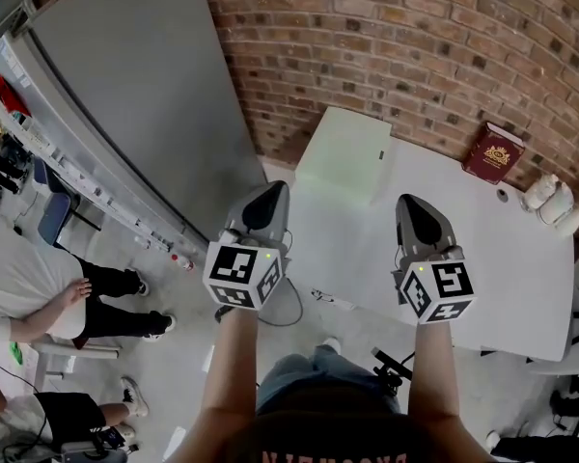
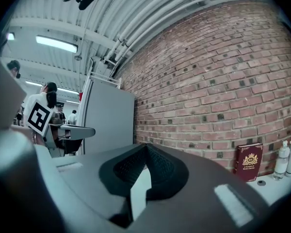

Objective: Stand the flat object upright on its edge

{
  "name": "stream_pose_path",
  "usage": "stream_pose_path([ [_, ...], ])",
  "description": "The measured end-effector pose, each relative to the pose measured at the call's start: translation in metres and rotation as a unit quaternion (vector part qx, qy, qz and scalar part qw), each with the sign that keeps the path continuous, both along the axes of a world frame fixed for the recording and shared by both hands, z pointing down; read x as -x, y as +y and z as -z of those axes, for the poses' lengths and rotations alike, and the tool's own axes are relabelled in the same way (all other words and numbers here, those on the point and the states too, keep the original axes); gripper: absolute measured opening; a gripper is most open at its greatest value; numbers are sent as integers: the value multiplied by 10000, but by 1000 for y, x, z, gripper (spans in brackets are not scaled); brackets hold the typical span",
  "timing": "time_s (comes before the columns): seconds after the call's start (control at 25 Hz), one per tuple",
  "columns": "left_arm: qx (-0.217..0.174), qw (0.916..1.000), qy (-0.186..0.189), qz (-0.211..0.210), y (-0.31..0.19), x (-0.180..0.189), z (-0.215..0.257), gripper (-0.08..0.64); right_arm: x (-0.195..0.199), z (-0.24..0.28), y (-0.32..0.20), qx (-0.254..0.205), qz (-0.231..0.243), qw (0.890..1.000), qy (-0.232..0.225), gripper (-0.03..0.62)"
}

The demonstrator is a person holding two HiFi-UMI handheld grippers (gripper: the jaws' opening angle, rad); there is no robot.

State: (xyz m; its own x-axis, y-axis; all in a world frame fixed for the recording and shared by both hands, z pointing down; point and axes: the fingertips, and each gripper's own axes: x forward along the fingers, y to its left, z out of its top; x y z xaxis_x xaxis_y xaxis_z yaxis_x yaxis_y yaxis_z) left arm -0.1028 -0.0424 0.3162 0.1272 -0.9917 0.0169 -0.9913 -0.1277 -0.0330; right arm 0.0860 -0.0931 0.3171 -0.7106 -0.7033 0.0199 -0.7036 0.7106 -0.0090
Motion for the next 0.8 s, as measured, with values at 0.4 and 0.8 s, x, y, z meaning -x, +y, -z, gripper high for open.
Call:
stream_pose_path([
  [0.4, 186, 9998, -23, -29, -36, 5, -12, -4, -4, -12, -29, 95, -116, 9998, -90, -2],
  [0.8, 194, 9989, 61, -432, -87, 13, -15, -4, -2, -17, -67, 180, -488, 9986, -24, 0],
])
